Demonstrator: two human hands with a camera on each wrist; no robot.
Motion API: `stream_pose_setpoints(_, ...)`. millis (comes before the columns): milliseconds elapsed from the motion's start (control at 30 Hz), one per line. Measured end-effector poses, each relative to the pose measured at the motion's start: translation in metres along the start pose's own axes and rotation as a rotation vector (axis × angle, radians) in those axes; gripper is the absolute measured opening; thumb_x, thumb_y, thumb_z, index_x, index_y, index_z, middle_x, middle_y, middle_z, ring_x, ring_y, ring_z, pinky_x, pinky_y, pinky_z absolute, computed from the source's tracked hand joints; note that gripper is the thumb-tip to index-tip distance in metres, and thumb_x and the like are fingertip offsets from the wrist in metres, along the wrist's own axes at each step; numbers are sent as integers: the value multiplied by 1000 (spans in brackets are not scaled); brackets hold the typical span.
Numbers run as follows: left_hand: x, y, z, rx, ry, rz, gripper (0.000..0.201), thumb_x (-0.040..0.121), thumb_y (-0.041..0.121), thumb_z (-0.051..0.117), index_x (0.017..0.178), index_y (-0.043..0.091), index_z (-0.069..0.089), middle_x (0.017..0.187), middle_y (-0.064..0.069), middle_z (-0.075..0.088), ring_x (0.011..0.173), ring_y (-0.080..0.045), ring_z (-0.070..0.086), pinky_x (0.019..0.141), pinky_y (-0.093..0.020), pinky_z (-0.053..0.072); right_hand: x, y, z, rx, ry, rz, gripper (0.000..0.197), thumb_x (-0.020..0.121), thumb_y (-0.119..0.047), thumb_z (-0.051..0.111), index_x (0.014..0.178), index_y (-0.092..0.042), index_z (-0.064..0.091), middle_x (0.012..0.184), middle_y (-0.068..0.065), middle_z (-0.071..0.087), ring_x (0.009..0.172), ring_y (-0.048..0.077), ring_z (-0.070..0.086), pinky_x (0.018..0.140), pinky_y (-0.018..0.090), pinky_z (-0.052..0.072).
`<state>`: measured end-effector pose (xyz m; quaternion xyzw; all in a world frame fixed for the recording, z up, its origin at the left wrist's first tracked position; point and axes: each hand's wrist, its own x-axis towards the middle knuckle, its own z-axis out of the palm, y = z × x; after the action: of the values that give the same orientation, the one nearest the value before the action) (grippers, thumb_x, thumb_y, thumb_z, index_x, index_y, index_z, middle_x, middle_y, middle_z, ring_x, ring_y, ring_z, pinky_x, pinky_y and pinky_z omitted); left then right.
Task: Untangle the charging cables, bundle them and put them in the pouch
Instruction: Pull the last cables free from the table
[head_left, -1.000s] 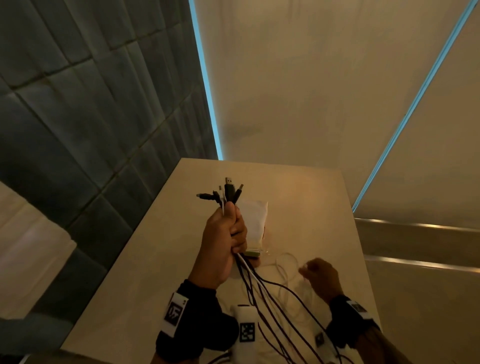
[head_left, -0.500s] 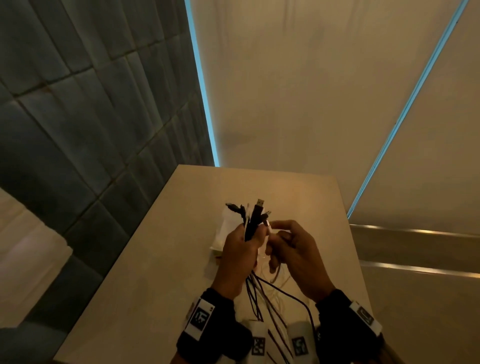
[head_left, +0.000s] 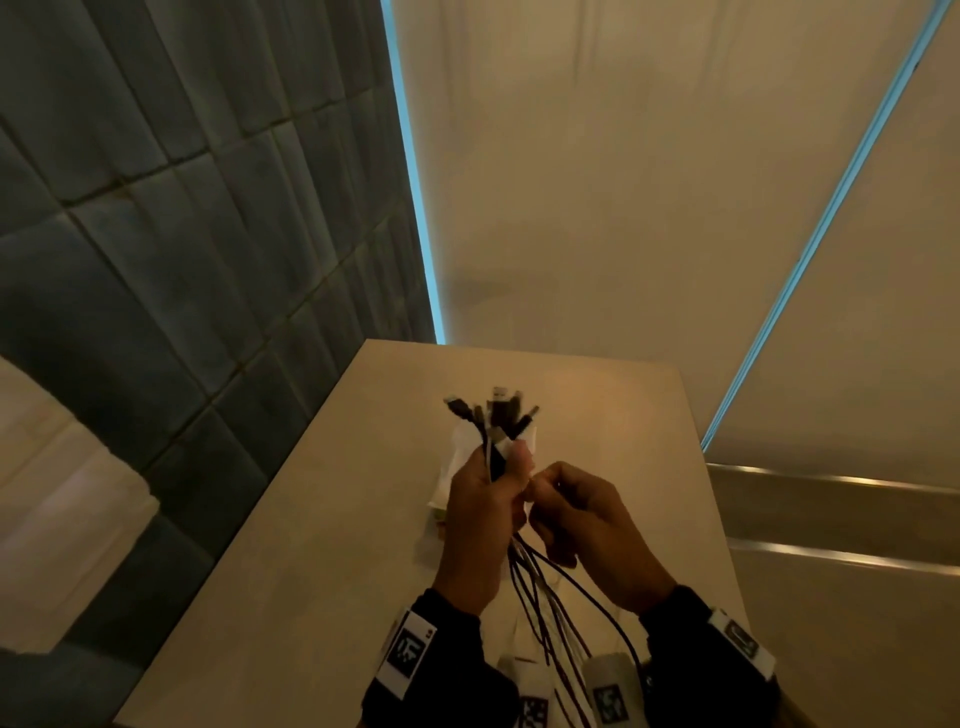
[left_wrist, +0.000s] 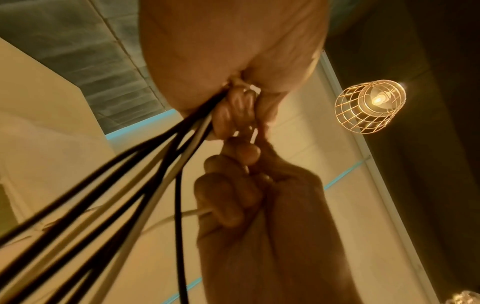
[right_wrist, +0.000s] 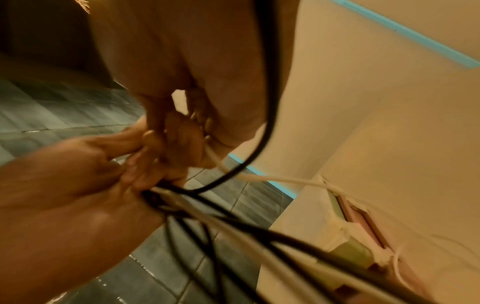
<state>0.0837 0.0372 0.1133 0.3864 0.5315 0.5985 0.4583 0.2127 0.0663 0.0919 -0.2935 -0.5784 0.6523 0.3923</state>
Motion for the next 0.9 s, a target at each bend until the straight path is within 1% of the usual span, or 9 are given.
stream_pose_setpoints(67, 2, 4, -4, -45, 13, 10, 26, 96, 32, 51, 81, 12, 58, 54, -2, 37, 47, -11, 30, 45, -26, 28, -2, 2, -2, -63, -40, -13, 30, 94, -24, 51, 87, 4, 58, 57, 11, 43, 45, 16, 34, 44, 25, 31)
stream_pose_setpoints(167, 1, 10, -6, 25, -41, 8, 37, 97, 41, 42, 80, 11, 56, 49, 7, 38, 44, -8, 35, 45, -22, 33, -1, -1, 5, -80, -72, -50, 31, 94, -19, 50, 82, 9, 58, 53, 7, 41, 43, 11, 32, 44, 18, 30)
stream_pose_setpoints(233, 2, 14, -6, 72, -59, -11, 47, 95, 50, 36, 73, 12, 52, 49, 7, 41, 45, -8, 39, 47, -21, 36, 2, -3, 9, -72, -85, -72, 30, 96, -13, 47, 81, 10, 57, 51, 0, 43, 43, 8, 33, 44, 16, 30)
stream_pose_setpoints(367, 1, 24, -10, -16, -13, -79, 56, 90, 63, 35, 70, 12, 49, 61, -6, 47, 53, -18, 47, 53, -29, 42, 7, 5, 5, -100, -172, -55, 34, 100, -9, 42, 77, 10, 56, 54, -11, 45, 46, 3, 35, 49, 13, 32)
stream_pose_setpoints(433, 4, 34, -18, -179, 29, -96, 51, 87, 60, 42, 63, 15, 42, 53, -4, 33, 46, -16, 34, 50, -29, 39, 7, 17, -2, -170, -187, -15, 31, 100, -6, 43, 75, 5, 57, 56, -12, 48, 51, 0, 39, 54, 11, 34)
stream_pose_setpoints(500, 9, 43, -30, -240, 41, -75, 51, 89, 59, 39, 59, 19, 33, 50, 2, 22, 43, -12, 20, 43, -26, 26, 8, 35, -9, -267, -161, 6, 30, 100, -9, 47, 74, 0, 59, 61, -12, 51, 57, -1, 44, 60, 13, 37)
stream_pose_setpoints(700, 6, 52, -47, -336, -95, -10, 35, 89, 40, 44, 66, 14, 37, 51, 5, 28, 43, -7, 23, 46, -25, 20, 16, 91, -16, -477, -43, 18, 28, 99, -9, 50, 73, -11, 60, 60, -17, 53, 58, -1, 44, 61, 13, 35)
stream_pose_setpoints(833, 3, 55, -58, -393, -42, 38, 32, 89, 40, 43, 70, 14, 41, 51, 6, 28, 41, -7, 21, 43, -24, 19, 10, 127, -31, -573, -49, 88, 41, 97, -9, 50, 65, -32, 57, 61, -14, 53, 60, 2, 46, 62, 20, 39)
stream_pose_setpoints(900, 1, 54, -61, -437, -22, 28, 32, 91, 40, 42, 71, 14, 43, 51, 6, 28, 40, -6, 21, 42, -23, 16, 7, 137, -36, -629, -46, 165, 43, 96, -10, 50, 62, -35, 57, 58, -11, 53, 57, 2, 47, 61, 24, 40)
